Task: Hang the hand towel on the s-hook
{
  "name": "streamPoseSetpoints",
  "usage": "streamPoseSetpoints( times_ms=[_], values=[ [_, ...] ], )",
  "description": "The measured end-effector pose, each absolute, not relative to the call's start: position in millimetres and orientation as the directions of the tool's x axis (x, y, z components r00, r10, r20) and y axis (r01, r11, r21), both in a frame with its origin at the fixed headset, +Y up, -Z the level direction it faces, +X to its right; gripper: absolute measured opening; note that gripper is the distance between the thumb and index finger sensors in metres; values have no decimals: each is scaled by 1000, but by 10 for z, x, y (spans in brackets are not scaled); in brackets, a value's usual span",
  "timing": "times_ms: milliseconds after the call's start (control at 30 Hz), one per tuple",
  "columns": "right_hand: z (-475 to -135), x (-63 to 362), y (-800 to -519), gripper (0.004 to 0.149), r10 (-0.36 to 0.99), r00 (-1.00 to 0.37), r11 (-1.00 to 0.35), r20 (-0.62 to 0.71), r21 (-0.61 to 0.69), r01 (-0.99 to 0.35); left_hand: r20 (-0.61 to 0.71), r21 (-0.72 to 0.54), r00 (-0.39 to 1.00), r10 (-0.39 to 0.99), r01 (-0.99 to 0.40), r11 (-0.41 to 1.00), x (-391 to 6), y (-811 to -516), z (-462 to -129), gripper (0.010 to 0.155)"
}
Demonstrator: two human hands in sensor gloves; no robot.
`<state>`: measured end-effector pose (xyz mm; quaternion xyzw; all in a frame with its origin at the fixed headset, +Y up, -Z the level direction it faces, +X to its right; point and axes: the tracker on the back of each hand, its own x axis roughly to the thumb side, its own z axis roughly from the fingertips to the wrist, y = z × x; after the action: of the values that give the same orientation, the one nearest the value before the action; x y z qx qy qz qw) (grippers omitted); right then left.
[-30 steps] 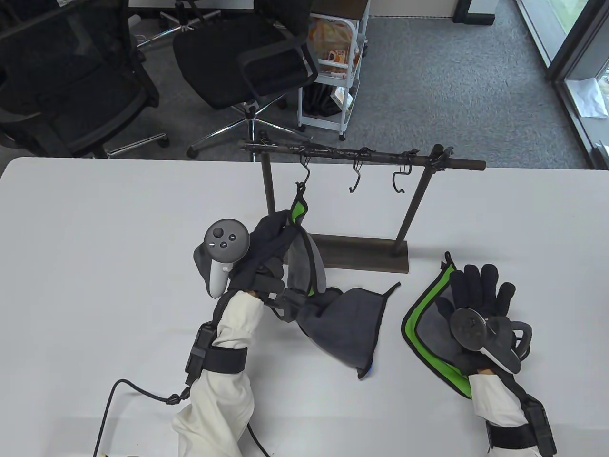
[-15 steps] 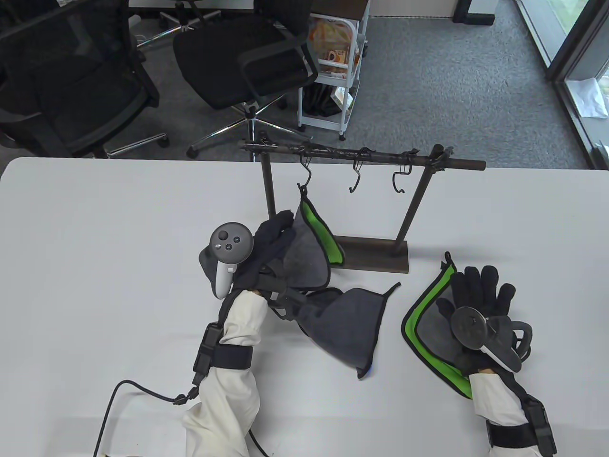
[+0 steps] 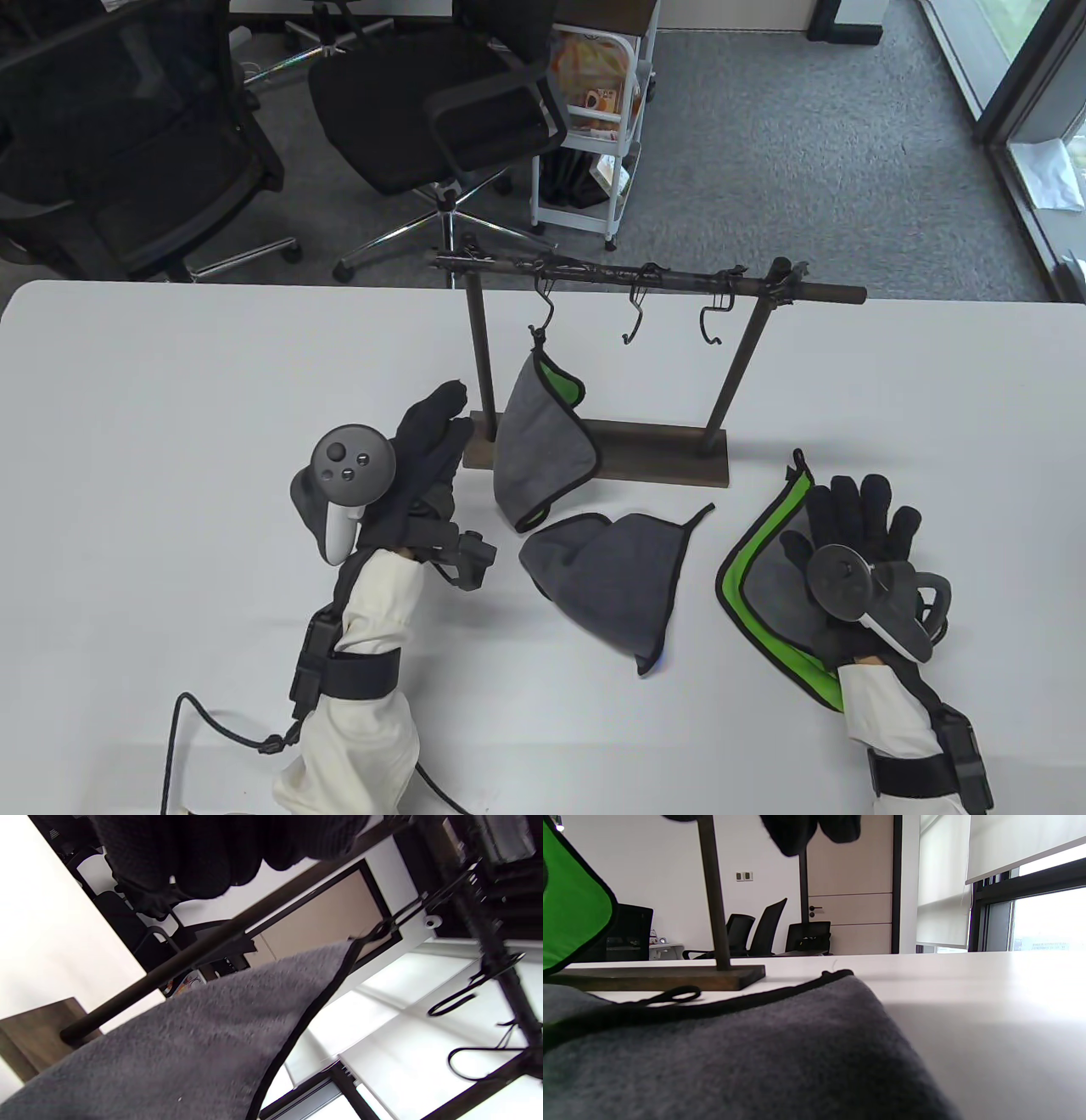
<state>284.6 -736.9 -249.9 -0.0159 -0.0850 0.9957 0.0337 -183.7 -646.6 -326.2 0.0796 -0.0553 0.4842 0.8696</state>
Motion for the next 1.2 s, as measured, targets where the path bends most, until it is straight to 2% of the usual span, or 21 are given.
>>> streamPoseSetpoints(
  times_ms=[167, 400, 800, 1033, 1200],
  values=[
    [-2500, 2852, -7370, 67, 72, -997, -984, -31, -168, -65, 201, 138, 572, 795, -820, 555, -1955, -6445, -3106, 52],
    [-2500, 2857, -7373, 67, 74, -997, -984, -34, -167, -67, 206, 173, 668, 715, -744, 645, -2024, -6625, -2969, 53],
    [-2502, 2875, -7369, 67, 97, -994, -982, -39, -166, -90, 98, 142, 757, 646, -653, 744, -2126, -7013, -3018, 53],
    [-2572, 2903, -7360, 67, 149, -986, -977, -73, -165, -136, 69, 105, 788, 611, -615, 781, -2095, -7150, -3041, 53],
    [-2720, 2930, -7308, 71, 269, -952, -955, -144, -164, -245, 63, 101, 798, 599, -602, 792, -2098, -7167, -3057, 53]
  ],
)
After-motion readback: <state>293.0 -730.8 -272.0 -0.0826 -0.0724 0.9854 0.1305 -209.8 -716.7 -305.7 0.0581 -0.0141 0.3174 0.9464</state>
